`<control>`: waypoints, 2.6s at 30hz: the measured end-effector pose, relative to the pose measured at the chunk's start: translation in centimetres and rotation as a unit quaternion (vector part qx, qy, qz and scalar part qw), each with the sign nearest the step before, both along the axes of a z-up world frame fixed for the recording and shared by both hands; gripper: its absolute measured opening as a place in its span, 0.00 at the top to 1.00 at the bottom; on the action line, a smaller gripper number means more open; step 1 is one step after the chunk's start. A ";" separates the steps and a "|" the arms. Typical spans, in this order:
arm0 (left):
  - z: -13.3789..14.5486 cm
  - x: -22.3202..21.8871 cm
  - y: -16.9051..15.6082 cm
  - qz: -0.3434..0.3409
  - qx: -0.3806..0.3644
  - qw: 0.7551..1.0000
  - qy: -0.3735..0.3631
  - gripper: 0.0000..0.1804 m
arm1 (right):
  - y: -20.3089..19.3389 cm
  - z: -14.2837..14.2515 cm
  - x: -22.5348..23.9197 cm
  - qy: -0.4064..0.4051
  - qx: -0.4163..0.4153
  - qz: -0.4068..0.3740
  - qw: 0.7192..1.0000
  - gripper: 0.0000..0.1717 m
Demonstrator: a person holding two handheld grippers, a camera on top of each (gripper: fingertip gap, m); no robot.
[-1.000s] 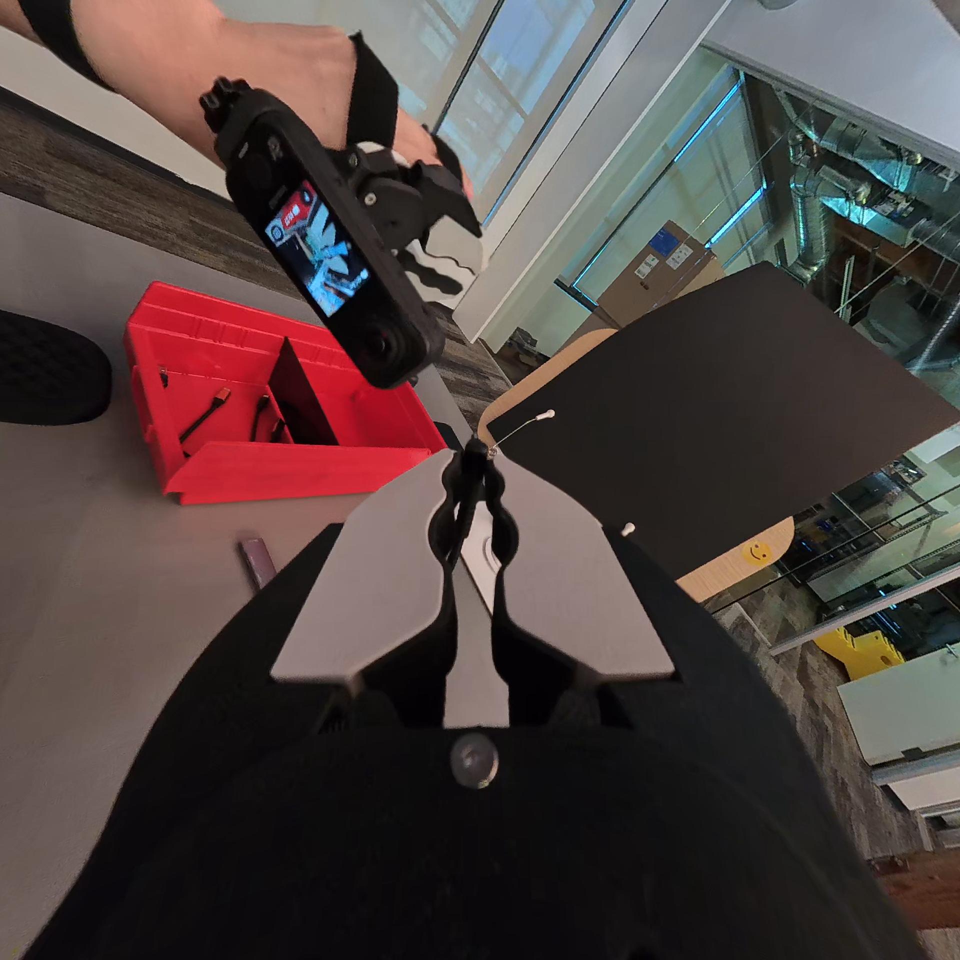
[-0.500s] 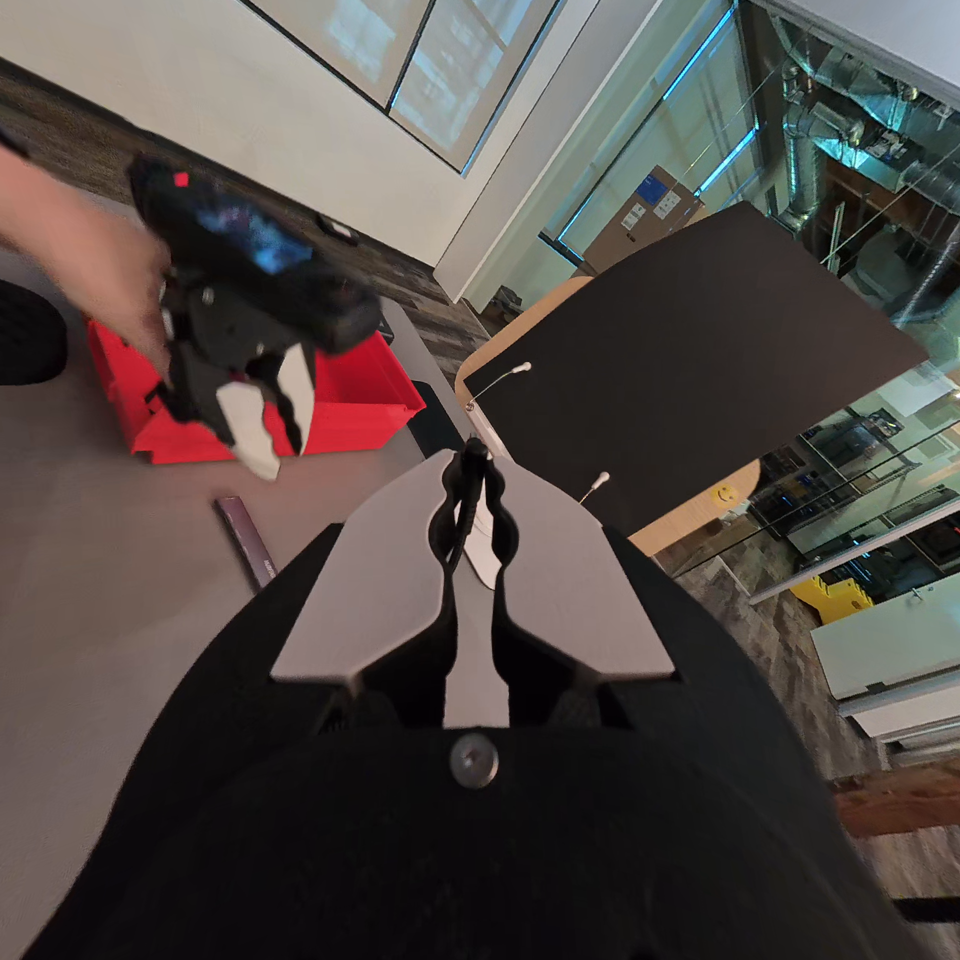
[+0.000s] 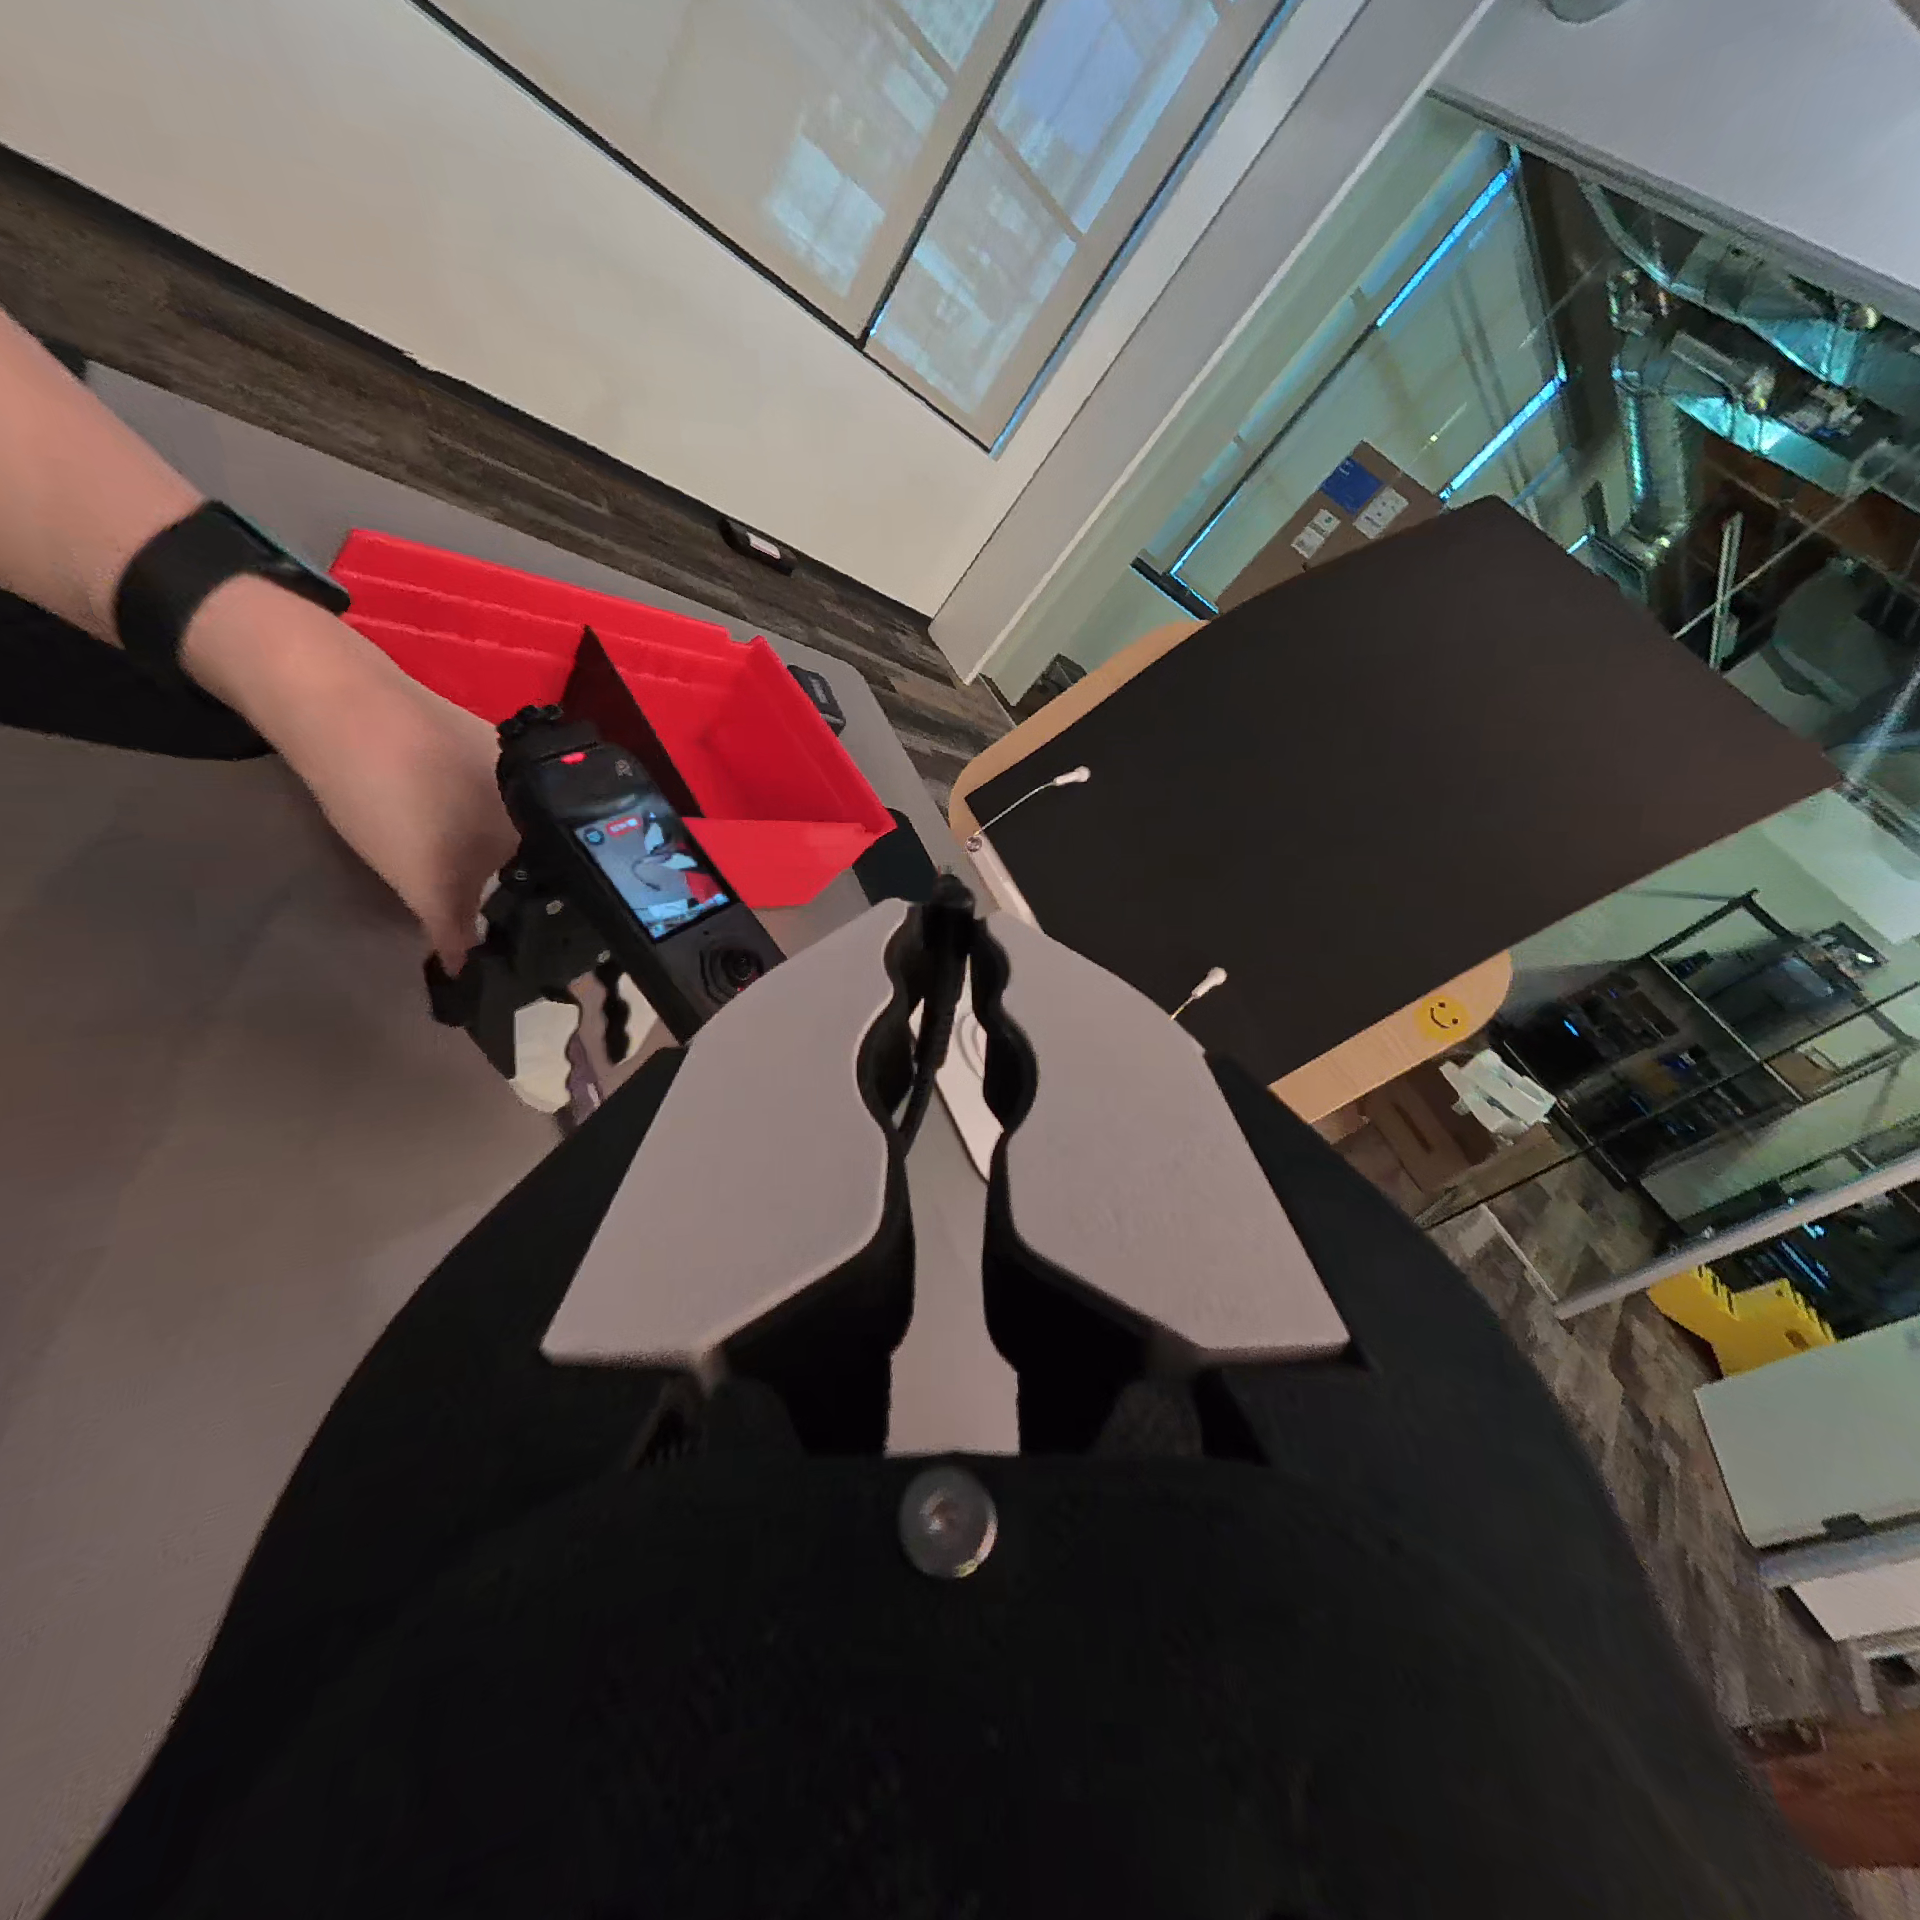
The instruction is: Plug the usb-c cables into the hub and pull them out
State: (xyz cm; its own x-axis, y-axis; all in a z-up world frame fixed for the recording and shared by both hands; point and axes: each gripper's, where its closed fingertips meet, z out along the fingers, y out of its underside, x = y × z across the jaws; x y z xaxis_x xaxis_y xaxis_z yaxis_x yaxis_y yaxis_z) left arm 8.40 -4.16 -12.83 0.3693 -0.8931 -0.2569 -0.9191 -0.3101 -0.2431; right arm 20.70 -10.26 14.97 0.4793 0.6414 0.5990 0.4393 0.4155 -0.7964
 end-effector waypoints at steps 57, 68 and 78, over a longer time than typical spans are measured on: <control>-3.1 -1.0 -5.3 0.037 -0.009 0.972 -0.233 0.88 | -3.0 -0.1 -0.2 -0.034 0.027 0.036 0.998 0.95; 7.9 0.1 -2.7 0.025 -0.007 0.934 -0.356 0.88 | -1.2 -2.4 -2.4 -0.083 -0.003 0.039 0.996 0.95; 14.9 -2.3 0.3 0.018 0.011 0.890 -0.455 1.00 | 2.6 -8.6 -7.9 -0.196 -0.060 0.037 0.978 0.95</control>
